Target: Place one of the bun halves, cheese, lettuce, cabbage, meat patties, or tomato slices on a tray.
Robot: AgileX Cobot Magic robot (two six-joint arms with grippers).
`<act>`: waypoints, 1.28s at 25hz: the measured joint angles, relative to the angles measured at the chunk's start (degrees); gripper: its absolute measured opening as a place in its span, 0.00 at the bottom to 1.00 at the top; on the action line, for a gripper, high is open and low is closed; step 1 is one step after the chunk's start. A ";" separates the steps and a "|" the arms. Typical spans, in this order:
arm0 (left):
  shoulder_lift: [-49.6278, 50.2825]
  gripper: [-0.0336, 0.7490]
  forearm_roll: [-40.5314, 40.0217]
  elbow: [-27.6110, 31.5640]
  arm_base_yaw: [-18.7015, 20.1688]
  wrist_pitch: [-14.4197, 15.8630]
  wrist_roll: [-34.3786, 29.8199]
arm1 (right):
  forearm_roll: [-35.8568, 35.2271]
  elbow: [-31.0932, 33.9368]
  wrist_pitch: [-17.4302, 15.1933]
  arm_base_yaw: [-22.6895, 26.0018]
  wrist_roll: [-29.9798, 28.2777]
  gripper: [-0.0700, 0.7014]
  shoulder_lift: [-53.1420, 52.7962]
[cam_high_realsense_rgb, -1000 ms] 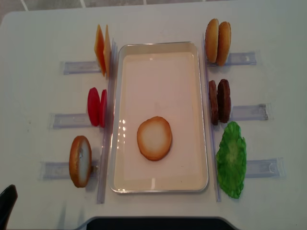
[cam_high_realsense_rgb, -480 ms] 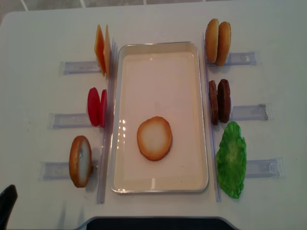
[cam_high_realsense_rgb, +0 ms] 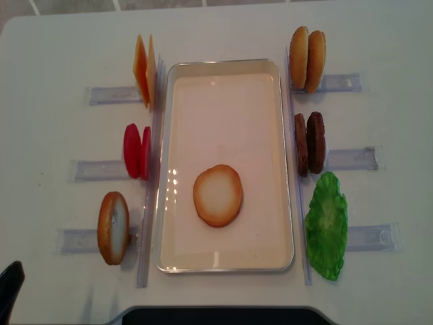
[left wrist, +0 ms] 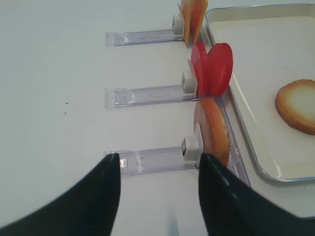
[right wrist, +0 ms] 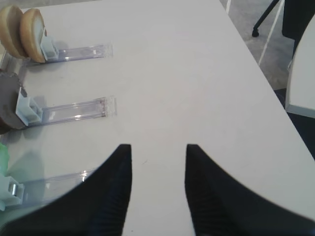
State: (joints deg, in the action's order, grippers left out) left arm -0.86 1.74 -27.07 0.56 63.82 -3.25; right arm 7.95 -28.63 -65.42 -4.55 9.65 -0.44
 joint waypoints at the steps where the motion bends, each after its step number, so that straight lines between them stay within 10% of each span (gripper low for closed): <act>1: 0.00 0.54 0.00 0.00 0.00 0.00 0.00 | 0.00 0.00 0.00 0.00 0.00 0.46 0.00; 32: 0.00 0.54 0.00 0.00 0.00 0.00 0.00 | 0.00 0.00 0.00 0.00 0.00 0.46 0.00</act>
State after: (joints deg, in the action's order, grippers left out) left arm -0.86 1.74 -27.07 0.56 63.82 -3.25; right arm 7.95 -28.63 -65.42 -4.55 9.65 -0.44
